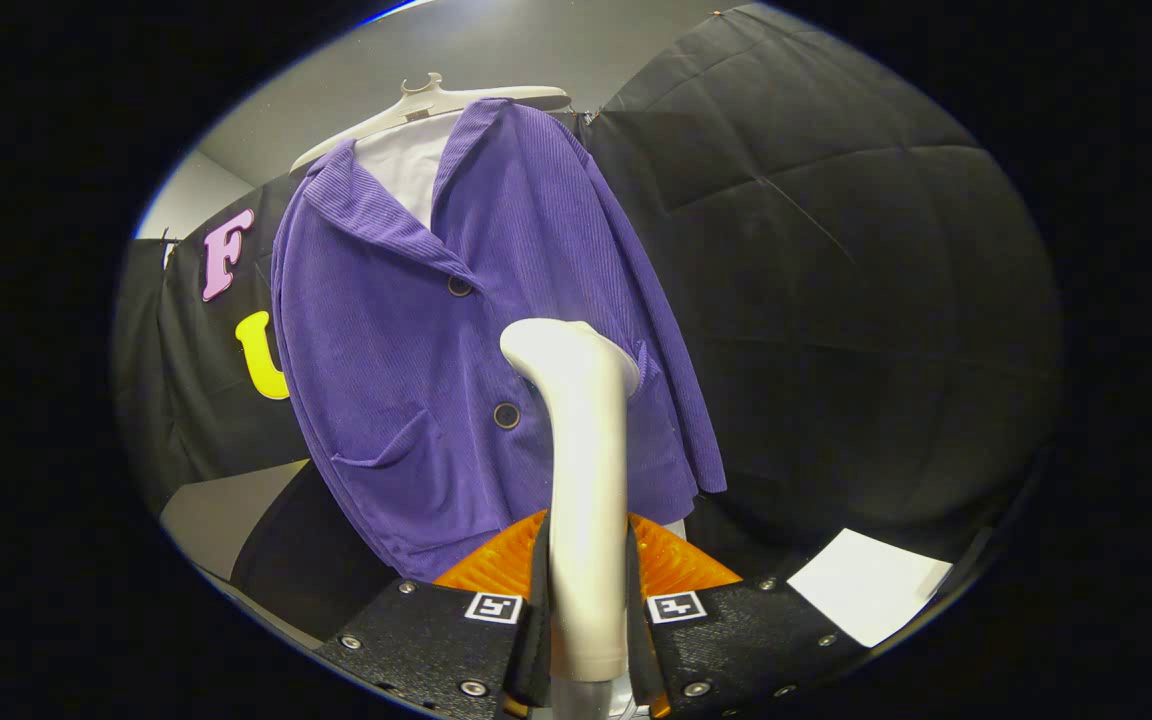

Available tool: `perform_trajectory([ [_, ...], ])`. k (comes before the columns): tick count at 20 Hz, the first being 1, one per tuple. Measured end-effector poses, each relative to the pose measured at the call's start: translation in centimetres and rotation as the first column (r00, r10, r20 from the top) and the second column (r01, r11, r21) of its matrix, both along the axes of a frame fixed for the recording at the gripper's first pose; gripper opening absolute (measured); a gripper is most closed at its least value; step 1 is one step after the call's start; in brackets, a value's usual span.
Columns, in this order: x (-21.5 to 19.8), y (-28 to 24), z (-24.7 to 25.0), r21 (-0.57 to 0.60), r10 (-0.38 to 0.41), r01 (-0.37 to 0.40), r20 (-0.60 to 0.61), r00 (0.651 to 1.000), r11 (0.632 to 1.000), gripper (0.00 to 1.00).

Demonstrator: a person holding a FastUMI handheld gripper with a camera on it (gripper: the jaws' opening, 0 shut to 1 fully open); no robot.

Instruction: Iron the clothes twice with a garment steamer, once on the left side and once on the right side.

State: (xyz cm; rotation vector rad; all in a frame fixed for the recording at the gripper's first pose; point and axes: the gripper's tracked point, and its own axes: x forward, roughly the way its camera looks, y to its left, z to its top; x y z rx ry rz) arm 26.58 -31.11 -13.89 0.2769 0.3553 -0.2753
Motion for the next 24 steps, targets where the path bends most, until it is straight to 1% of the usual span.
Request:
perform_trajectory([
  [4, -1.7, 0.4, -1.2, 0.000, 0.000, 0.000, 0.000, 1.000, 1.000, 0.31],
  [11, -3.2, 1.3, -5.9, 0.025, 0.003, 0.000, -0.094, 0.996, 1.000, 0.31],
  [17, -4.8, 2.2, -11.0, 0.090, -0.023, 0.041, -0.194, 0.981, 0.995, 0.31],
  [24, -7.5, 3.1, -17.1, 0.136, -0.043, 0.087, -0.300, 0.953, 0.987, 0.31],
])
